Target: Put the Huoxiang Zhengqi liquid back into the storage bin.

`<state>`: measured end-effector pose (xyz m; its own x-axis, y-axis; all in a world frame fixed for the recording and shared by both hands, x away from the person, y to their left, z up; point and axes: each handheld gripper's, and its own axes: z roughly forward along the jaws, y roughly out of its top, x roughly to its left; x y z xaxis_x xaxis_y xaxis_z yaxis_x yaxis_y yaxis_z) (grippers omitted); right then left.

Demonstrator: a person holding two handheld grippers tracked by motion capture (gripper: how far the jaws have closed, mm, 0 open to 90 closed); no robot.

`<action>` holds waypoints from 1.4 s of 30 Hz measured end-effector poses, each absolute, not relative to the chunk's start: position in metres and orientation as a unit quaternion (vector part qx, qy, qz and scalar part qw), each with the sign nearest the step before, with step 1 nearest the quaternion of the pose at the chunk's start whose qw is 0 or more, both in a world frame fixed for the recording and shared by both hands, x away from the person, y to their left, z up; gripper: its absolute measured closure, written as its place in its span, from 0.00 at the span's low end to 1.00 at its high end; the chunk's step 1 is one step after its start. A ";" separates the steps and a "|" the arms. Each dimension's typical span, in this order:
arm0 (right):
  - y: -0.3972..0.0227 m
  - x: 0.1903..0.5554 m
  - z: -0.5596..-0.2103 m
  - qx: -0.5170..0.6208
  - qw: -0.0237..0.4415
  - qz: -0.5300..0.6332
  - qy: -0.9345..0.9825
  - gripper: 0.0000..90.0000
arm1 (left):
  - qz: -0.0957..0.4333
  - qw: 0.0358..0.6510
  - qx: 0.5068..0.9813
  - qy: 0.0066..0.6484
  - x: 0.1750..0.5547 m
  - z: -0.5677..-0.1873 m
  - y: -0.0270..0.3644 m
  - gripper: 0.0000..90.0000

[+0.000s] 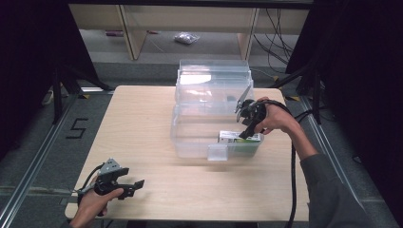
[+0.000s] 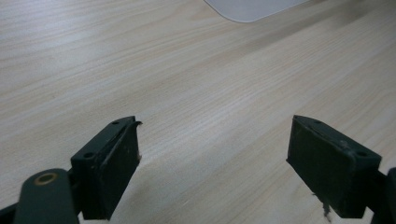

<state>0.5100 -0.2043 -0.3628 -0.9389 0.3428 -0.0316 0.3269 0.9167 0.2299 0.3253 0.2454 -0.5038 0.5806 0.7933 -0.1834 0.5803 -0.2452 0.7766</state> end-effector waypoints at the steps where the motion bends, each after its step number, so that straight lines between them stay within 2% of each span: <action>1: -0.205 0.510 -0.362 0.166 0.035 0.113 0.979 0.42 | 0.125 0.428 0.779 0.441 0.325 -0.504 0.245 0.18; 13: -0.206 0.501 -0.354 0.185 0.046 0.123 0.974 0.39 | 0.124 0.427 0.779 0.442 0.325 -0.504 0.246 0.18; 18: -0.207 0.494 -0.350 0.204 0.044 0.165 0.964 0.38 | 0.124 0.427 0.780 0.441 0.325 -0.503 0.246 0.18; 42: -0.228 0.462 -0.359 0.249 0.049 0.245 0.936 0.33 | 0.125 0.423 0.781 0.441 0.325 -0.504 0.246 0.18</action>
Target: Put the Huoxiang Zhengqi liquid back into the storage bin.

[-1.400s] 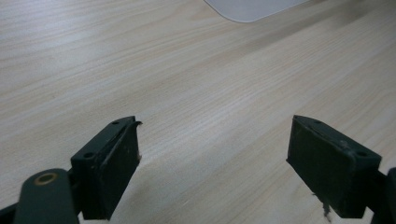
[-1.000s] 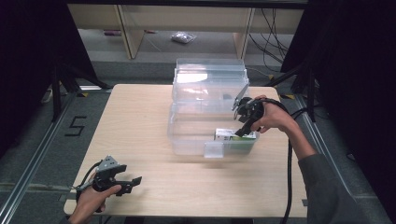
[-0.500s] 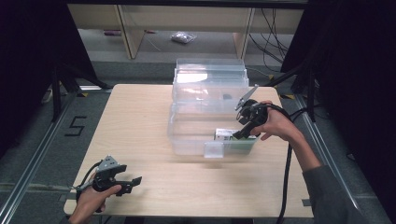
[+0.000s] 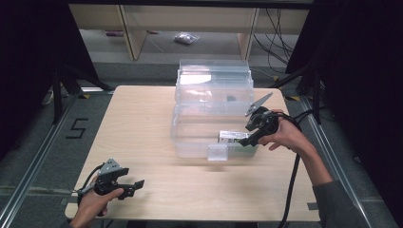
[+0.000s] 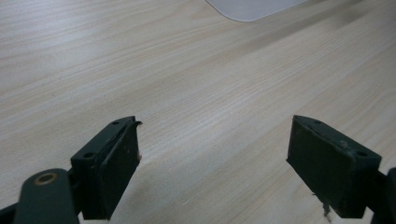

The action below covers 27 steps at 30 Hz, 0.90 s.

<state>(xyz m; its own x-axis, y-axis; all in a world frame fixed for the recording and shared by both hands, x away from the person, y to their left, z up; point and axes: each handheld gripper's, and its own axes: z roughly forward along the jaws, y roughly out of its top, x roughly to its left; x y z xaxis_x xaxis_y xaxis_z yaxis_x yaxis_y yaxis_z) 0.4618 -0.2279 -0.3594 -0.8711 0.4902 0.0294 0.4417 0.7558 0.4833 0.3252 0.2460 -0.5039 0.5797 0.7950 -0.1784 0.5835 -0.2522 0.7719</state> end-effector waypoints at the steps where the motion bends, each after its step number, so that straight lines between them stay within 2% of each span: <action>1: -0.228 0.460 -0.359 0.245 0.052 0.249 0.935 0.33 | 0.125 0.426 0.780 0.442 0.325 -0.504 0.246 0.18; 15: -0.228 0.437 -0.368 0.251 0.052 0.266 0.929 0.32 | 0.125 0.427 0.780 0.441 0.325 -0.504 0.245 0.18; 27: -0.227 0.421 -0.375 0.241 0.062 0.298 0.922 0.27 | 0.124 0.428 0.779 0.442 0.325 -0.504 0.245 0.18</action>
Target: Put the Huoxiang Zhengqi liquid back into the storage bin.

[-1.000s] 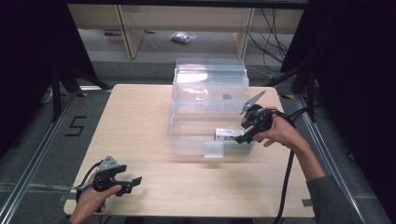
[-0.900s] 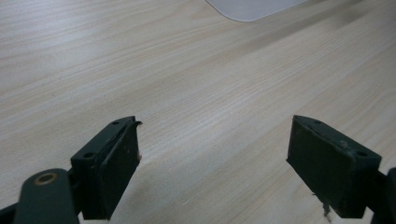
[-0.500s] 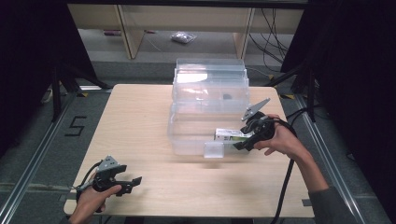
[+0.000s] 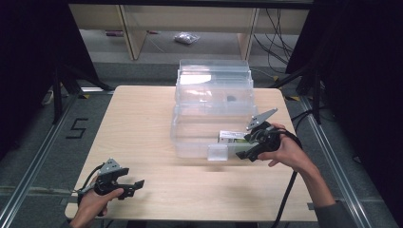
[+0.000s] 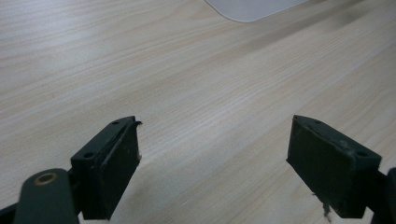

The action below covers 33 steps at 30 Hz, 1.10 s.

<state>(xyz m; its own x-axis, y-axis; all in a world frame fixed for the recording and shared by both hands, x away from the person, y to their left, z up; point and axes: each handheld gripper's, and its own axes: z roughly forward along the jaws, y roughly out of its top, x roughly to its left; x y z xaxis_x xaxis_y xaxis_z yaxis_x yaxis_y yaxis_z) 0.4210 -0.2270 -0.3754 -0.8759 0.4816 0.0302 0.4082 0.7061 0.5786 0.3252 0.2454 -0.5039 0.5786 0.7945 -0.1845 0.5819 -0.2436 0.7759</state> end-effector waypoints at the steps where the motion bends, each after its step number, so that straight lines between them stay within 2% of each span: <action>1: -0.226 0.417 -0.375 0.255 0.051 0.292 0.920 0.27 | 0.124 0.428 0.779 0.441 0.325 -0.504 0.245 0.18; 21: -0.219 0.388 -0.399 0.229 0.065 0.314 0.919 0.25 | 0.128 0.428 0.779 0.441 0.325 -0.503 0.246 0.18; 22: -0.219 0.387 -0.401 0.234 0.076 0.319 0.915 0.25 | 0.128 0.429 0.777 0.442 0.325 -0.504 0.245 0.18; 23: -0.219 0.385 -0.401 0.236 0.065 0.321 0.915 0.25 | 0.125 0.429 0.778 0.442 0.325 -0.504 0.246 0.18; 33: -0.213 0.375 -0.412 0.239 0.067 0.321 0.914 0.25 | 0.125 0.428 0.779 0.441 0.325 -0.504 0.246 0.18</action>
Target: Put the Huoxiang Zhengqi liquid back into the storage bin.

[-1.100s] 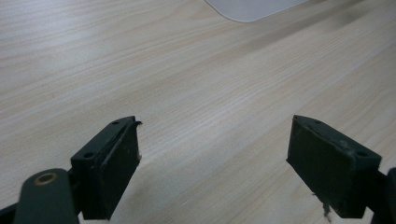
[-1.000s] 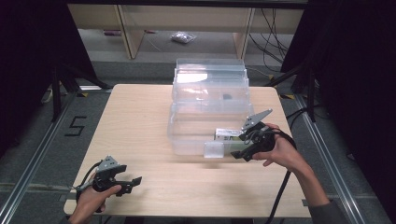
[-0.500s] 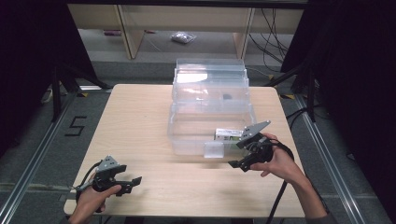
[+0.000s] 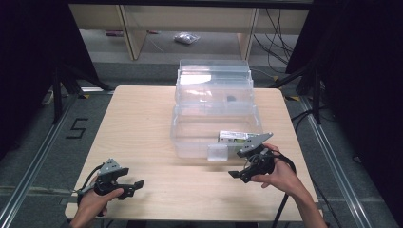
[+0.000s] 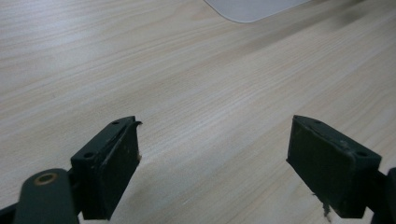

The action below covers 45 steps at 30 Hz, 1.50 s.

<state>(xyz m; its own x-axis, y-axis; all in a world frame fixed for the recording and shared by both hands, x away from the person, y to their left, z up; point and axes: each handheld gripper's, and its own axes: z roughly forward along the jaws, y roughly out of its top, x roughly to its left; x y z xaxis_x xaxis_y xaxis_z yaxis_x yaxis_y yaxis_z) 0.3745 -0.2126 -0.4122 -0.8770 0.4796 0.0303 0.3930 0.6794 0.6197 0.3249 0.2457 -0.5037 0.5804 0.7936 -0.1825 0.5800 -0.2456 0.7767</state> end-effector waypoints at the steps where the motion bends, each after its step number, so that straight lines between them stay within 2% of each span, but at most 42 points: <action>1: -0.212 0.374 -0.415 0.234 0.066 0.326 0.914 0.25 | 0.124 0.423 0.784 0.438 0.325 -0.503 0.247 0.18; 11: -0.218 0.369 -0.428 0.241 0.082 0.334 0.908 0.25 | 0.125 0.412 0.794 0.430 0.325 -0.502 0.248 0.18; 22: -0.229 0.363 -0.448 0.266 0.064 0.335 0.902 0.25 | 0.125 0.421 0.785 0.437 0.324 -0.503 0.246 0.18; 45: -0.239 0.342 -0.470 0.274 0.063 0.340 0.897 0.22 | 0.125 0.426 0.780 0.440 0.324 -0.503 0.245 0.18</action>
<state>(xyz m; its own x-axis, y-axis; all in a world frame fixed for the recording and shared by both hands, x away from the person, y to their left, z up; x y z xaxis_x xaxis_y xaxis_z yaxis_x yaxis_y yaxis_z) 0.3424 -0.2395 -0.4701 -0.8415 0.5352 0.0742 0.4501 0.6184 0.6441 0.3240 0.2446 -0.5030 0.5817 0.7932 -0.1805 0.5805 -0.2493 0.7752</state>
